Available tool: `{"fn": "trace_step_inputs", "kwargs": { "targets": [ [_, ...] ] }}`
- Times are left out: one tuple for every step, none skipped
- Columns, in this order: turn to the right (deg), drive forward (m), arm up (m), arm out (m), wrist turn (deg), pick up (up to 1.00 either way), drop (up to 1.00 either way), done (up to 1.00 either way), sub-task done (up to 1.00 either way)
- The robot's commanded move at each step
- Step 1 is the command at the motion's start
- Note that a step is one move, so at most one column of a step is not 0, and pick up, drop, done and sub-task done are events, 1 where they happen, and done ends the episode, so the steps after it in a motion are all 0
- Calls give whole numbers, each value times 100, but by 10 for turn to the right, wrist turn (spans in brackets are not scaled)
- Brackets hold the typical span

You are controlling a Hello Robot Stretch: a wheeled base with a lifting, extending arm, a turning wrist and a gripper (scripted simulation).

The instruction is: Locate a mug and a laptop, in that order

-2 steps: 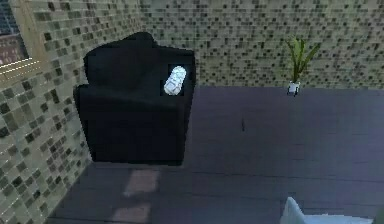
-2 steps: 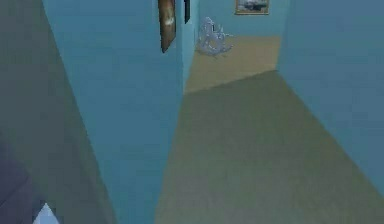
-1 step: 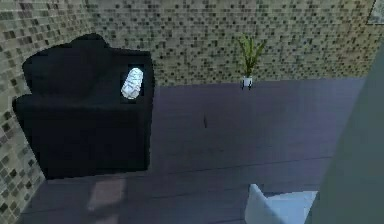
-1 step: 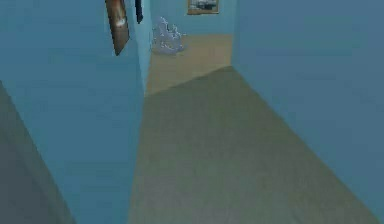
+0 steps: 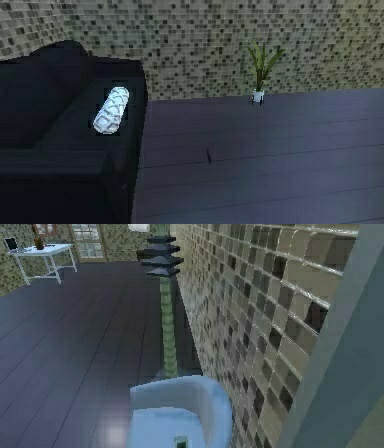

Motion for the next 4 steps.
{"fn": "trace_step_inputs", "kwargs": {
  "targets": [
    [0, 55, 0, 0, 0, 0, 0, 0, 0],
    [450, 0, 0, 0, 0, 0, 0, 0, 0],
    [150, 0, 0, 0, 0, 0, 0, 0, 0],
    [30, 0, 0, 0, 0, 0, 0, 0, 0]
  ]
}}
